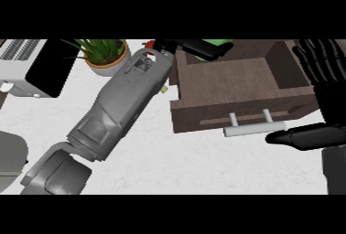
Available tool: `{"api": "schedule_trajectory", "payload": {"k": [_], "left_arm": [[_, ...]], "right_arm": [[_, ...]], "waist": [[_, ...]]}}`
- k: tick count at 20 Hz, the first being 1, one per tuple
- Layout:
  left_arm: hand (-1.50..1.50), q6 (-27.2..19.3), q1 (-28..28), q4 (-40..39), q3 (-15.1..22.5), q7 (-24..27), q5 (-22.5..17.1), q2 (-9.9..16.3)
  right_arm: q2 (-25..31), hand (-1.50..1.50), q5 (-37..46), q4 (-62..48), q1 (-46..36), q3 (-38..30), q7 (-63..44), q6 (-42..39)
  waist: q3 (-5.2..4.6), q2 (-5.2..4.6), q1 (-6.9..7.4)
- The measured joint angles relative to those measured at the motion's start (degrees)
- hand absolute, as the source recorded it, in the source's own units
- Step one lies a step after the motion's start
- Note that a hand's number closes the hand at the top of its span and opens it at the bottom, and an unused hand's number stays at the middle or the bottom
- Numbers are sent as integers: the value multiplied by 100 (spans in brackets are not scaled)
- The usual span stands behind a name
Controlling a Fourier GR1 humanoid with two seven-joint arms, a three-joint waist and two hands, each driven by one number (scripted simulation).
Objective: Pick up the cup, place it into the drawer and close the drawer
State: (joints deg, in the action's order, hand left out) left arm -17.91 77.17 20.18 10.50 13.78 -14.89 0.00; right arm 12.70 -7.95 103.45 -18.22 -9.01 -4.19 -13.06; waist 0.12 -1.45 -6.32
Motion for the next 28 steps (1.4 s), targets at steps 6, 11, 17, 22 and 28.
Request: {"api": "schedule_trajectory", "payload": {"k": [6,11,17,22,28], "left_arm": [[-150,257,-106,-323,597,-148,-150,0],[-150,256,-231,-258,814,-73,-438,1],[-150,340,-412,13,691,407,-1029,0],[-150,360,-411,262,520,879,-1549,0],[-150,84,-379,262,436,1221,-1942,0]], "right_arm": [[-43,-150,10,-85,-276,178,-65,-44],[-115,-150,-29,-153,-480,325,-34,-118],[-209,150,-579,-224,-609,719,-68,-761],[-20,150,-986,-243,-500,1194,-292,-1570],[665,-150,-542,-164,-322,1698,-715,-2285]], "waist": [[1,-76,-274],[0,-123,-458],[-5,-163,-556],[-11,-114,-489],[-12,-21,-208]]}}
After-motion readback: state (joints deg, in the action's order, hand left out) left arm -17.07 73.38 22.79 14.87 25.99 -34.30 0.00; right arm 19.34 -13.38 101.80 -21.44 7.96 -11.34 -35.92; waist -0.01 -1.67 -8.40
